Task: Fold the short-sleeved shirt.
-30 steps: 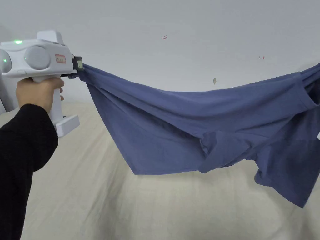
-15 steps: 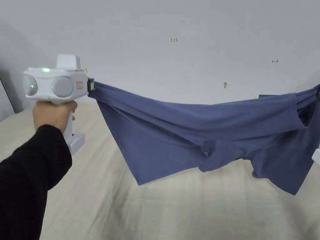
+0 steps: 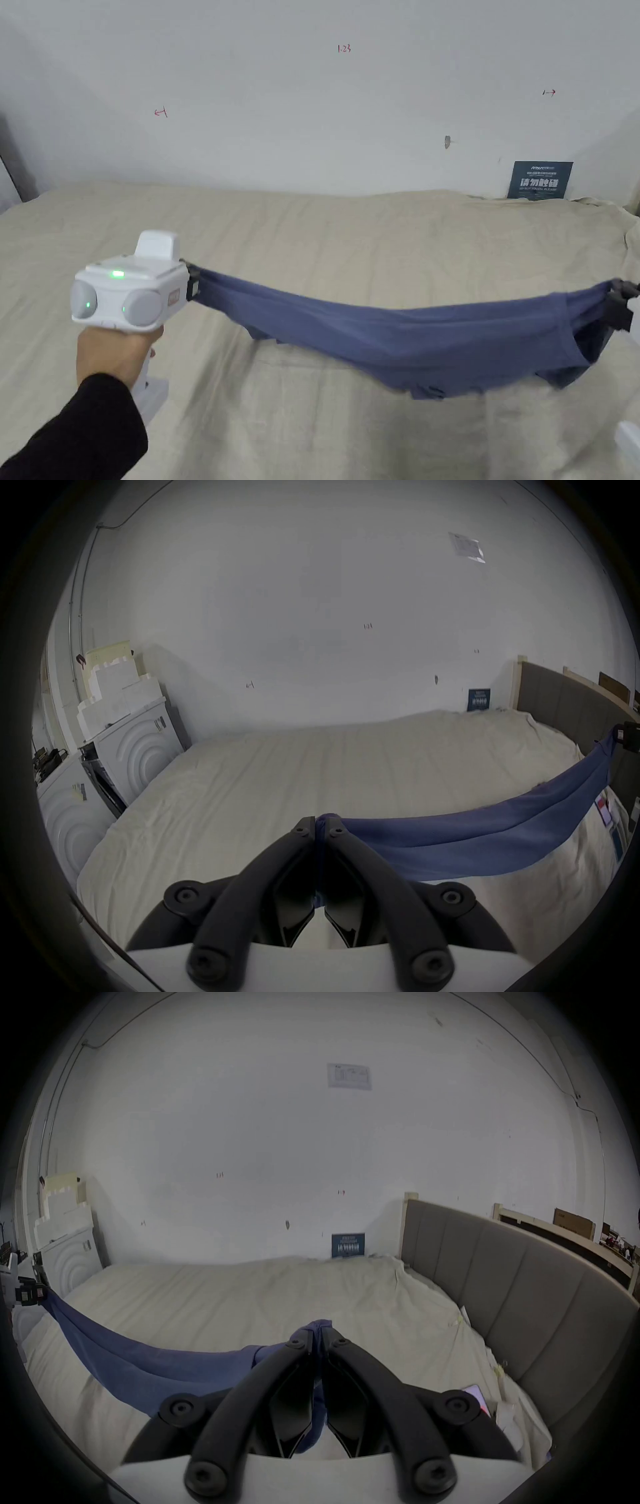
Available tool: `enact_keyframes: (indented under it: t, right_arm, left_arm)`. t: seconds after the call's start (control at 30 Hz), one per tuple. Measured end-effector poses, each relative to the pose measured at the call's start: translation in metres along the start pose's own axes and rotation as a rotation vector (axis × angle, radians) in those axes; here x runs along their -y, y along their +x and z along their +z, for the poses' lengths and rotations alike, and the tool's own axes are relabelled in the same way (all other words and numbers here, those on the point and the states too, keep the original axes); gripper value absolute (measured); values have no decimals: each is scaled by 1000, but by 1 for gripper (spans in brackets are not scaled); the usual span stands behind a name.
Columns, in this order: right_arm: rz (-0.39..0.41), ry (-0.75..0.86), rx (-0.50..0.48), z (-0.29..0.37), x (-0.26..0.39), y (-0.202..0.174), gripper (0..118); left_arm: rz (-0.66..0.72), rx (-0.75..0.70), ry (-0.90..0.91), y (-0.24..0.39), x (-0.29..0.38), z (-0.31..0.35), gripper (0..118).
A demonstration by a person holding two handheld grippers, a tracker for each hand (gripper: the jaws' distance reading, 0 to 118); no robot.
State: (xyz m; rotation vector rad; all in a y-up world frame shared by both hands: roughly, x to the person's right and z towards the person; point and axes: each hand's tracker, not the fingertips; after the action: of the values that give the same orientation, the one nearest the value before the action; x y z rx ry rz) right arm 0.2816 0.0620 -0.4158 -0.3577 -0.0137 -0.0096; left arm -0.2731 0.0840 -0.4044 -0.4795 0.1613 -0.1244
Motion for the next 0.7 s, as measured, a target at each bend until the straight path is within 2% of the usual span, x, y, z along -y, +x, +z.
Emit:
enact_keyframes:
  t: [0.27,0.7]
  right_arm:
    - [-22,-80,9,49,76,3,2]
    - [-64,-171,18,166,161,-1,2]
  left_arm:
    - [-79,14,-90,-1,96,37,0]
    - [-28,52,-181,-26,209,136,0]
